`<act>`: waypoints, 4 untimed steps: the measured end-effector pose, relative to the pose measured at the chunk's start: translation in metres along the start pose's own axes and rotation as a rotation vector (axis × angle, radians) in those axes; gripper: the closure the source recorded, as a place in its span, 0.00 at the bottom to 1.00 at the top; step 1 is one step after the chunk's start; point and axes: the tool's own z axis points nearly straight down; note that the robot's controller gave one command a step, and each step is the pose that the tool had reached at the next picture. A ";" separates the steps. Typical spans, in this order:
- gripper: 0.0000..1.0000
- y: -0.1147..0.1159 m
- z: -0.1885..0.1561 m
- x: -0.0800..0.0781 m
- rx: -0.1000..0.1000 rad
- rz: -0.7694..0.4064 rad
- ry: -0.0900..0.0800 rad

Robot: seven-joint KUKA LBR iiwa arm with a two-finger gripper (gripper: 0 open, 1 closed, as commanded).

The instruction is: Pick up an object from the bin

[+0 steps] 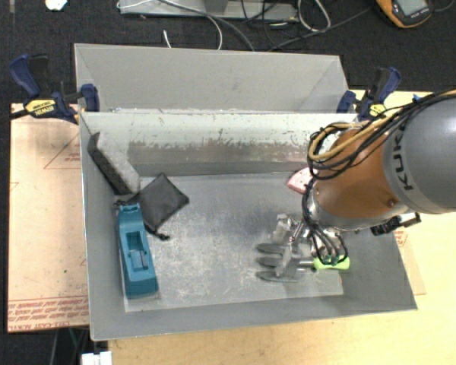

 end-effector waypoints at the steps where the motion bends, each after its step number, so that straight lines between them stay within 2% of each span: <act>1: 1.00 0.000 0.000 0.000 0.000 0.000 0.000; 2: 1.00 0.008 -0.059 -0.003 0.000 0.027 0.003; 3: 1.00 0.006 -0.143 0.000 0.000 0.121 0.007; 4: 1.00 0.001 -0.071 -0.011 -0.001 -0.066 -0.002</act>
Offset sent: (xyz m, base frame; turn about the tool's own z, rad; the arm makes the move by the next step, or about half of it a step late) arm 0.0108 0.0122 0.1290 0.0606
